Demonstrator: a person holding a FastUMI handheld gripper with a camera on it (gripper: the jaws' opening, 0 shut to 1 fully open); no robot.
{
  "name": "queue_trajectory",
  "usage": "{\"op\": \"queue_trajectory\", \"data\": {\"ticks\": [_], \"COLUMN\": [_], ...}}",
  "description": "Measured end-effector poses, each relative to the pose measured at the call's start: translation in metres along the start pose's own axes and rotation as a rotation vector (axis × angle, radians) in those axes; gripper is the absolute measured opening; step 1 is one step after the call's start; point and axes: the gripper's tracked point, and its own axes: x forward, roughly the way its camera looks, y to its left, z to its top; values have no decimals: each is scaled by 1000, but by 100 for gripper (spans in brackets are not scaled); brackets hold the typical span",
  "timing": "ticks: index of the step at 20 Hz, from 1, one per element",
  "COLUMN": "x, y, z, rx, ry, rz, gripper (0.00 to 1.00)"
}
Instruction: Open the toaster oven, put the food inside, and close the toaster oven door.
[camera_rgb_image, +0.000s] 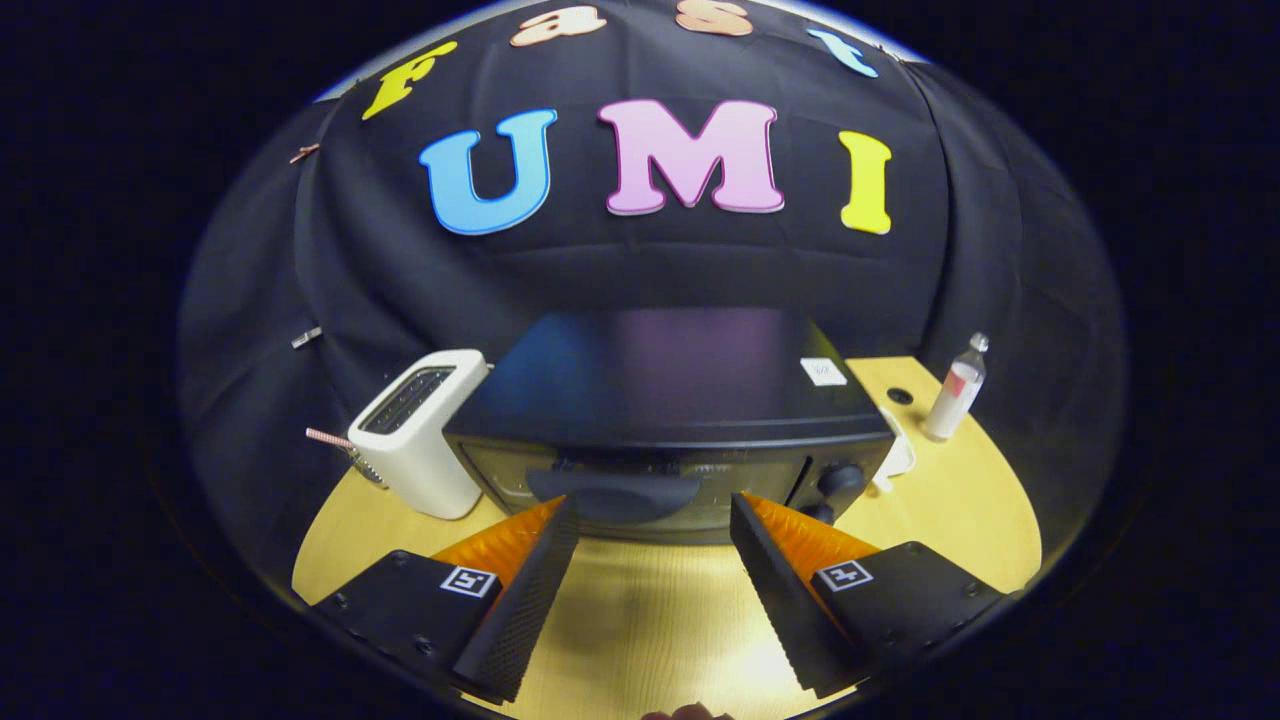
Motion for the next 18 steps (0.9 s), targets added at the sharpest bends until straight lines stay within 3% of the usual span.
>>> {"op": "queue_trajectory", "data": {"ticks": [9,15,18], "x": [-108,-185,-211], "y": [-51,-102,-121], "z": [89,72,50], "rx": [39,30,111], "ry": [-302,-349,-340], "rz": [-46,-110,-162], "gripper": [100,99,99]}}
